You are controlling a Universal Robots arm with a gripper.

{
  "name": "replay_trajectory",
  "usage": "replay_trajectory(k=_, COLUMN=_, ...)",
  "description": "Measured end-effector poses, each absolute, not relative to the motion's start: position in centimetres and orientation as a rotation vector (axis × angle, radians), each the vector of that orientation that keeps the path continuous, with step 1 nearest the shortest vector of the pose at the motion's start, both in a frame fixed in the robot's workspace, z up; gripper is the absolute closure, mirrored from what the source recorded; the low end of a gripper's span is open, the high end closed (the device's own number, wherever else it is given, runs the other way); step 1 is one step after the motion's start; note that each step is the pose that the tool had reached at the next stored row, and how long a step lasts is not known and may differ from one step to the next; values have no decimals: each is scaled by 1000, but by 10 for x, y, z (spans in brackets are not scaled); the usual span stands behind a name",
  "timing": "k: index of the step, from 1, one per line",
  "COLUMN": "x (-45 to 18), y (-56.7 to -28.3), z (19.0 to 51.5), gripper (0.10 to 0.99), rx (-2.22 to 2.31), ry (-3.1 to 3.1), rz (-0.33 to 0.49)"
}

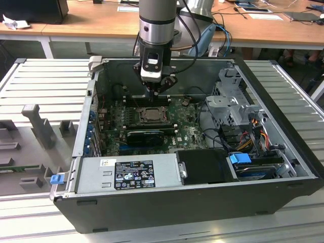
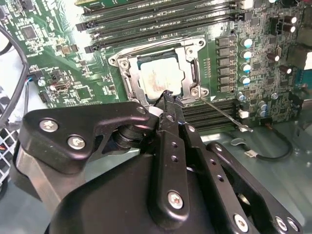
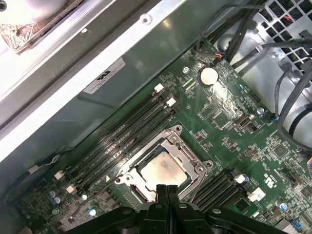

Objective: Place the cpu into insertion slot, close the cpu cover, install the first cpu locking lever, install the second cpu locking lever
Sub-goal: 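Install the first cpu locking lever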

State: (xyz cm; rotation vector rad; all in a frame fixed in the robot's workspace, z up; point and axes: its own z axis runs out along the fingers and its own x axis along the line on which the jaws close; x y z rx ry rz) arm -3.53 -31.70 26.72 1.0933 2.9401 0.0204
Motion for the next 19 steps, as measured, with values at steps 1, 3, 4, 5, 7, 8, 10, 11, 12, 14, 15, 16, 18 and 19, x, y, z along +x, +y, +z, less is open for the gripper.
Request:
replay_trajectory(k=1, x=-35, y=-317, z=267, gripper=980, rx=1074, ry=2947, rz=21)
replay_trajectory(k=3, x=-35, y=-317, z=267, gripper=980, rx=1049, ry=2957, rz=20)
replay_trajectory(k=4, x=-35, y=-317, z=267, gripper=980, rx=1033, ry=2962, rz=20)
replay_trajectory(k=5, x=-35, y=-317, z=267, gripper=980, rx=1016, ry=2968, rz=21)
replay_trajectory(k=7, x=-35, y=-317, z=267, gripper=980, rx=976, ry=2982, rz=21)
replay_trajectory(k=8, x=-35, y=-317, z=267, gripper=980, rx=941, ry=2993, rz=21)
replay_trajectory(k=10, x=-35, y=-317, z=267, gripper=980, rx=870, ry=3015, rz=21)
replay_trajectory(k=11, x=-35, y=-317, z=267, gripper=980, rx=842, ry=3023, rz=21)
replay_trajectory(k=12, x=-35, y=-317, z=267, gripper=980, rx=812, ry=3031, rz=21)
replay_trajectory(k=14, x=-35, y=-317, z=267, gripper=980, rx=723, ry=3054, rz=21)
replay_trajectory(k=15, x=-35, y=-317, z=267, gripper=980, rx=686, ry=3063, rz=21)
replay_trajectory(k=16, x=-35, y=-317, z=267, gripper=980, rx=658, ry=3069, rz=21)
replay_trajectory(k=18, x=-35, y=-317, z=267, gripper=980, rx=596, ry=3082, rz=21)
replay_trajectory(k=19, x=-35, y=-317, z=267, gripper=980, rx=564, ry=3088, rz=21)
